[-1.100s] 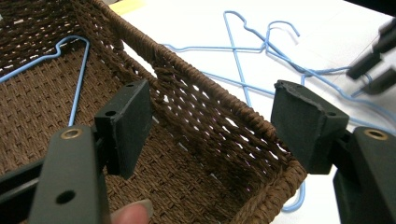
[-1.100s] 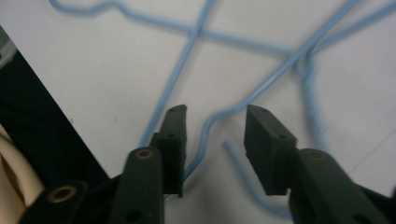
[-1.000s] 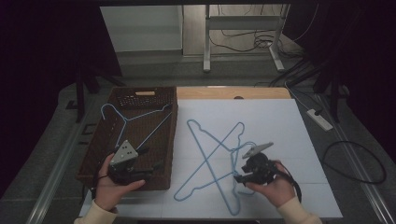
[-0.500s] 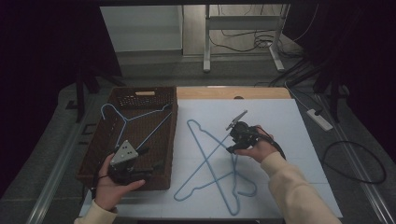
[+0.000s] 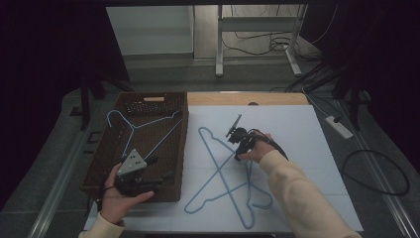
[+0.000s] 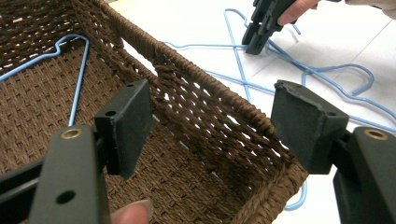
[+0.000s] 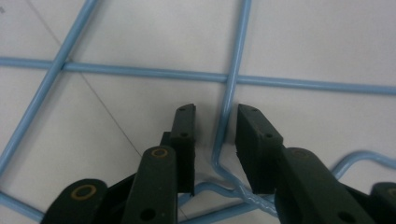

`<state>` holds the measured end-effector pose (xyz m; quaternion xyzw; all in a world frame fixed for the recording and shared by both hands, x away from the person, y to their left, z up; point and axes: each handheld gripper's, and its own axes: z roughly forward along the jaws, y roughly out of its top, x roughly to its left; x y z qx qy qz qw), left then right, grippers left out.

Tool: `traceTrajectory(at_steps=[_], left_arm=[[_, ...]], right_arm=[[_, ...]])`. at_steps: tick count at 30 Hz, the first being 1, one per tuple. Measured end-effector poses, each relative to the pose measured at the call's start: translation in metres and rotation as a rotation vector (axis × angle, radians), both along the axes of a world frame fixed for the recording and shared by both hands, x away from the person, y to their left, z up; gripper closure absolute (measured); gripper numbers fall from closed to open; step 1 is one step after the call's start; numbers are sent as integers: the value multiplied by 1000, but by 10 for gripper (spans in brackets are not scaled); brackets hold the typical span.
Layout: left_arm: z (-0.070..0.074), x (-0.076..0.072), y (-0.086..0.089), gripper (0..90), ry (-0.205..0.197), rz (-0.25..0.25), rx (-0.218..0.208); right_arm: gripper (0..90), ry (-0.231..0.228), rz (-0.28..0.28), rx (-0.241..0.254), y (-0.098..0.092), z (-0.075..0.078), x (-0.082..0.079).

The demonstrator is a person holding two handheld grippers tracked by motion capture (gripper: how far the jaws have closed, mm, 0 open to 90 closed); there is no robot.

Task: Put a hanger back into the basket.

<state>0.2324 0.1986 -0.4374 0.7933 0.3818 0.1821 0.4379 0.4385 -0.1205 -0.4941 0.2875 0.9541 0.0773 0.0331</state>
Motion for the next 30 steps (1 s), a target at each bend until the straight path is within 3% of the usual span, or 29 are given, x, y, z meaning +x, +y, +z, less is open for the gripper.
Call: traceTrajectory(at_steps=[4,6,8,9,10,15,16,17,19,22,23,30], left_arm=[[0,0,0,295,-1,-1,2],[0,0,-1,296,0,-1,2],[0,0,0,296,0,-1,2],[0,-1,-1,296,0,-1,2],[0,-1,-1,296,0,-1,2],[0,-1,-1,296,-3,-4,3],[0,-1,-2,296,-3,-4,3],[0,-1,-2,296,-3,-4,3],[0,-1,-2,296,-3,-4,3],[1,-2,-3,296,-3,-8,5],[2,-2,-4,296,-5,-8,4],[5,-5,-7,296,-14,-18,2]], right_arm=[[848,9,-26,-9,1,0,1],[871,23,-75,-17,3,0,2],[872,21,-81,-19,3,0,1],[874,32,-124,-31,4,1,0],[874,32,-124,-31,4,1,0],[875,41,-243,36,-9,9,-2],[875,47,-286,54,-13,11,-3],[874,59,-364,96,-22,16,-6],[874,64,-390,109,-26,17,-8],[874,66,-482,148,-44,22,-18],[873,68,-522,183,-53,21,-23],[872,65,-644,245,-86,10,-50]])
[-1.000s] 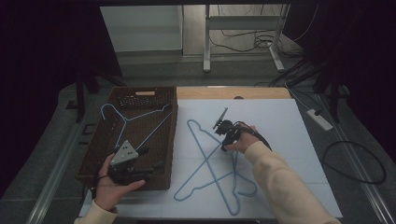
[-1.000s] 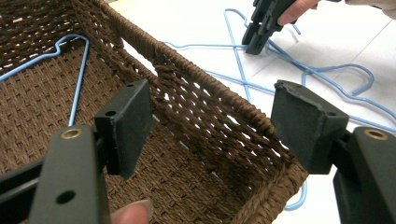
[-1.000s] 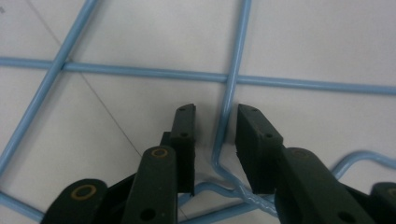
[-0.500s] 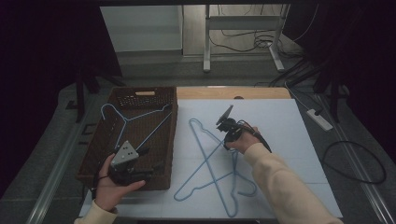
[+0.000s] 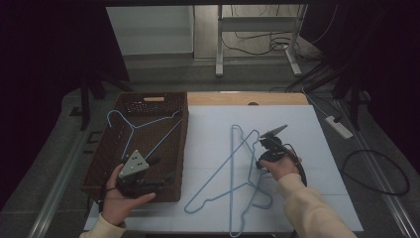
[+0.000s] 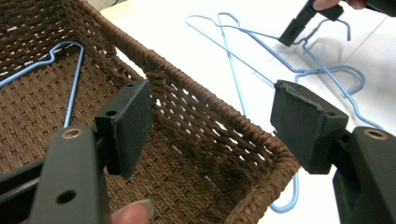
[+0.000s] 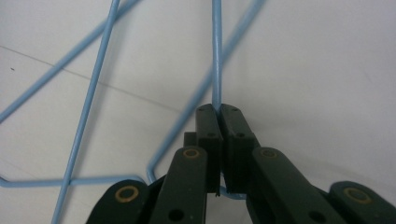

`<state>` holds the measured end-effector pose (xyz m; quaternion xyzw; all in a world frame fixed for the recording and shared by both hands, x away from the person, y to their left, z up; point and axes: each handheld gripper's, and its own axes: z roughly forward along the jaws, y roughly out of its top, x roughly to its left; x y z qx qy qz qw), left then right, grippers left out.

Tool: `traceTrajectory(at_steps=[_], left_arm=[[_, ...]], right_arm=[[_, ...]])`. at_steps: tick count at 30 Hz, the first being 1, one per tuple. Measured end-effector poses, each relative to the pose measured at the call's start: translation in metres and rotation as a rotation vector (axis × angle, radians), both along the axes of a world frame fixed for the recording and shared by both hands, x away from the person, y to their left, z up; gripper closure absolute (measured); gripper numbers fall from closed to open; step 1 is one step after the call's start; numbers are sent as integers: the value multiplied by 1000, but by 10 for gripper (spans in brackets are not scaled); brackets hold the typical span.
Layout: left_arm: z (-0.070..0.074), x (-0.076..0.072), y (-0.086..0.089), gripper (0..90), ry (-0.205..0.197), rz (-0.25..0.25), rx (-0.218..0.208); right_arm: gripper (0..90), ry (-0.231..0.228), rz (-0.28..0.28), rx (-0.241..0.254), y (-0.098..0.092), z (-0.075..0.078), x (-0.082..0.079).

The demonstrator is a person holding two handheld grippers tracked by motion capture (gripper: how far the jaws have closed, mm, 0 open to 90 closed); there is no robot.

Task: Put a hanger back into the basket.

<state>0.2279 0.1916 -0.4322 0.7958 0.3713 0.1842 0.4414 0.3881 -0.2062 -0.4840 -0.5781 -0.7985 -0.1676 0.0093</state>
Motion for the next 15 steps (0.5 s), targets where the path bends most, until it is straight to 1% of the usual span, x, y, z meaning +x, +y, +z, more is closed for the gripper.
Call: traceTrajectory(at_steps=[4,5,8,9,11,12,13,14,15], left_arm=[[1,-1,0,296,-5,0,-2],[1,-1,-1,296,-6,0,-3],[2,-1,-1,296,-7,-3,-2],[2,-1,-2,296,-7,-5,1],[1,-1,-2,296,-6,-6,3],[1,-1,-3,296,-5,-6,3],[1,-1,-3,296,-5,-6,3],[1,-1,-3,296,-5,-6,4],[1,-1,-2,296,-5,-6,4]], right_arm=[[870,-18,-48,29,-14,0,-11],[870,-22,-56,30,-18,-1,-13],[856,-30,-72,44,-24,-3,-17],[837,-27,-72,48,-26,-3,-18],[765,-38,-58,60,-28,-3,-18],[742,-53,-45,63,-28,-3,-19],[742,-53,-45,63,-28,-3,-19],[720,-71,-14,66,-29,-1,-19],[654,-110,41,66,-30,2,-20]])
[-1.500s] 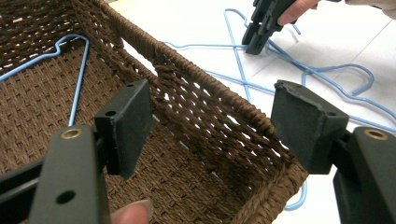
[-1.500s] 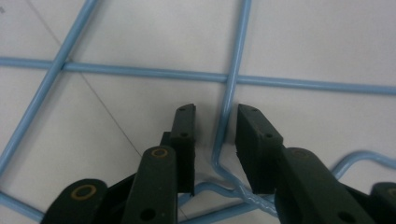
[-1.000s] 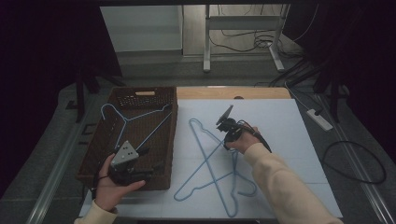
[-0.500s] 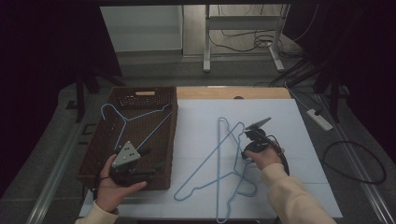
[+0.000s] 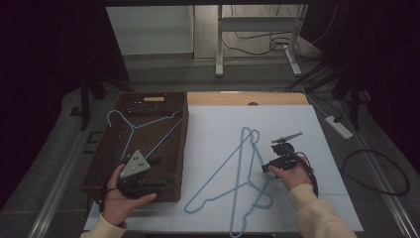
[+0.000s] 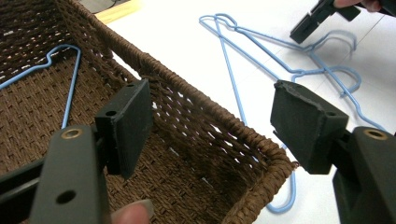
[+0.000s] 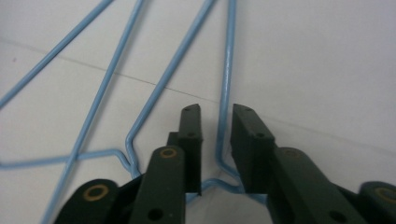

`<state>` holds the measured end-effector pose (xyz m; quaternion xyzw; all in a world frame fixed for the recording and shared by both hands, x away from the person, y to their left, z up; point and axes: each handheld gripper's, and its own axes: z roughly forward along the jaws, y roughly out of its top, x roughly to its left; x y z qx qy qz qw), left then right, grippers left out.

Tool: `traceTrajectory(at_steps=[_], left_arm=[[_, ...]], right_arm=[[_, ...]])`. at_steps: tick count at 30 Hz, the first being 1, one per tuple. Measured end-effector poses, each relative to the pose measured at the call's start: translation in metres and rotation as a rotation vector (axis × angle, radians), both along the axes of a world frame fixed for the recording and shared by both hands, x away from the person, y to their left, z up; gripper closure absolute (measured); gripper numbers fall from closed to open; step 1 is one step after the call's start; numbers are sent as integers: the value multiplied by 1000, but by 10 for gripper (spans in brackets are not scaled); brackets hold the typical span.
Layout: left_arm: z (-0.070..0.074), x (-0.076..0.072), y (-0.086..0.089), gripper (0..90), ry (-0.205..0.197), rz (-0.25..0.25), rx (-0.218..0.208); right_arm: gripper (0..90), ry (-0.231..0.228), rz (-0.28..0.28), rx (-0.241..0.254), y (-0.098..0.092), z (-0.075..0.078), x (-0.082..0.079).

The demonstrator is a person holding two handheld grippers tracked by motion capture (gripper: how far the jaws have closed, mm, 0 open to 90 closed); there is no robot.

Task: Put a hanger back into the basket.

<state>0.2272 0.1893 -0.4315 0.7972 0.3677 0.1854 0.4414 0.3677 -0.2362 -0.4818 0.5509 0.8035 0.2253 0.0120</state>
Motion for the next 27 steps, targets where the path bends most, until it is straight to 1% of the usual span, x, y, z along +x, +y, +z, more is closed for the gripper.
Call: traceTrajectory(at_steps=[1,2,3,4,5,6,7,8,10,11,13,14,15,16,17,19,20,21,23,25,26,27], left_arm=[[0,0,0,296,1,0,-1],[0,0,0,296,-1,1,-2],[0,0,0,296,0,2,-1],[0,1,1,296,0,2,-2],[-1,1,0,296,2,0,-2],[-1,1,0,296,3,0,0],[-1,1,0,296,3,0,0],[-1,1,0,296,5,-1,1],[-2,1,-2,296,5,-2,2],[-2,1,-2,296,5,-3,3],[-2,1,-3,296,5,-5,4],[-2,1,-3,296,7,-6,5],[-2,1,-3,296,7,-6,5],[-3,2,-4,296,8,-5,6],[-3,2,-4,296,9,-5,7],[-4,2,-3,296,11,-5,8],[-4,2,-3,296,11,-5,8],[-4,2,-3,296,12,-4,8],[-4,2,-3,296,12,-3,7],[-4,2,-2,296,11,-3,7],[-4,2,-2,296,11,-3,7],[-4,2,-2,296,11,-3,7]], right_arm=[[598,-59,68,-26,-2,3,-1],[586,-89,126,-66,-4,5,-3],[571,-118,198,-94,-7,7,-4],[564,-128,239,-113,-9,8,-5],[560,-138,287,-123,-13,9,-6],[542,-136,335,-135,-16,10,-7],[540,-142,386,-163,-20,11,-9],[540,-148,409,-180,-21,11,-9],[539,-156,519,-239,-25,11,-10],[541,-159,579,-247,-26,11,-10],[538,-149,630,-247,-26,11,-9],[539,-132,701,-264,-24,10,-6],[539,-132,701,-264,-24,10,-6],[537,-119,723,-275,-23,9,-5],[542,-97,754,-292,-21,7,-3],[570,-58,799,-318,-17,2,1],[594,-44,822,-336,-15,0,3],[604,-29,833,-353,-13,-1,4],[665,-9,852,-392,-8,-4,5],[696,22,869,-406,-3,-6,5],[724,28,867,-413,-2,-6,6],[785,30,875,-418,-1,-6,6]])
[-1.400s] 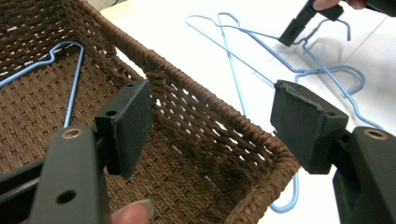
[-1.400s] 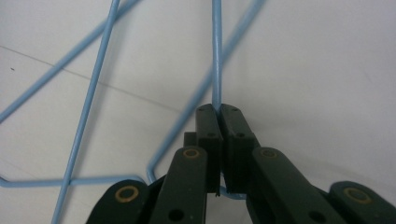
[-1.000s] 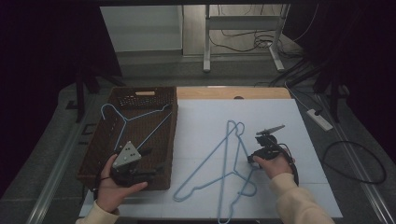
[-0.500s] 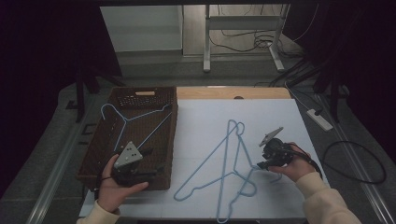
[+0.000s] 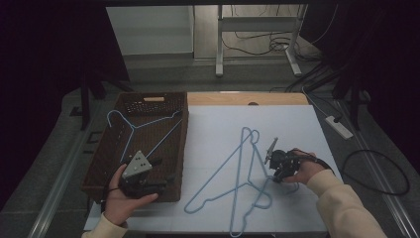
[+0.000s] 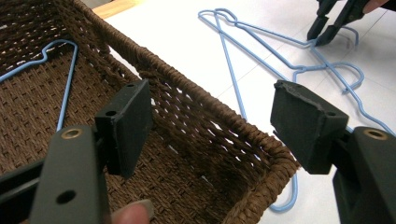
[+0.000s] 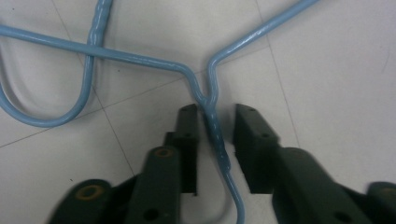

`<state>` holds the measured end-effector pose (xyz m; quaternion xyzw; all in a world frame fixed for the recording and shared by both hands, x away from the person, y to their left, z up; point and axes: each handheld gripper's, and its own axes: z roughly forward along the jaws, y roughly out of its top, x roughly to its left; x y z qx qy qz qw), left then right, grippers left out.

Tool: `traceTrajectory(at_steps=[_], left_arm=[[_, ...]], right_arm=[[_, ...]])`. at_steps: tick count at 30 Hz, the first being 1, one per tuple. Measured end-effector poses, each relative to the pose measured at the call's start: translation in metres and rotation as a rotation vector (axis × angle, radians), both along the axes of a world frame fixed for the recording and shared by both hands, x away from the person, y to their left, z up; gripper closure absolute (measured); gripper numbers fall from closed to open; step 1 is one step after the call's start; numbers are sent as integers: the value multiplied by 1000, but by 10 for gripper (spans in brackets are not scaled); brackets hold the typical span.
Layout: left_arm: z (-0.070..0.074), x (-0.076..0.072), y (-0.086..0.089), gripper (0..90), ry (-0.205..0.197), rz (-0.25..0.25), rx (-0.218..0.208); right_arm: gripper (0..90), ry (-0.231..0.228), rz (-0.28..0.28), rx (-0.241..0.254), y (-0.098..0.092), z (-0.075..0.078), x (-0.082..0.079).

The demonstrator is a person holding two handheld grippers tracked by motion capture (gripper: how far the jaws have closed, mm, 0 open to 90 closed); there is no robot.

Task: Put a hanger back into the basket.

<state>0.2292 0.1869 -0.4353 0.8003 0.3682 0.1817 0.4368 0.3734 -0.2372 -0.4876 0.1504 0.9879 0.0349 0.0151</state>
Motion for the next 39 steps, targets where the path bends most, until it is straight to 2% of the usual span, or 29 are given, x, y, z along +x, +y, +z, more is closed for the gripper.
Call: traceTrajectory(at_steps=[3,5,6,7,8,11,12,15,16,18,23,27,31,39], left_arm=[[1,-1,0,296,-3,-2,0],[1,-1,-1,296,-5,-4,0],[2,-1,-1,296,-8,-3,1],[2,-2,-2,296,-8,-4,1],[2,-2,-3,296,-8,-6,3],[3,-2,-5,296,-10,-10,6],[3,-3,-7,296,-10,-14,7],[4,-5,-11,296,-18,-17,20],[5,-6,-16,297,-26,-22,32],[6,-8,-19,297,-31,-31,42],[9,-12,-39,297,-36,-79,59],[10,-11,-59,298,-35,-119,78],[7,-10,-81,300,-22,-161,94],[-5,-5,-118,301,17,-232,131]], right_arm=[[831,17,-11,-9,2,0,-2],[858,47,-56,-1,4,2,-5],[858,47,-56,-1,4,2,-5],[856,48,-100,0,5,4,-7],[858,46,-120,3,6,6,-8],[860,67,-174,63,5,15,-12],[860,68,-184,68,5,16,-12],[861,84,-270,96,4,21,-16],[861,96,-326,124,5,24,-18],[861,98,-348,135,5,25,-20],[861,98,-381,133,8,26,-25],[861,108,-378,137,12,29,-27],[860,105,-387,134,15,32,-28],[860,129,-413,144,17,33,-28]])
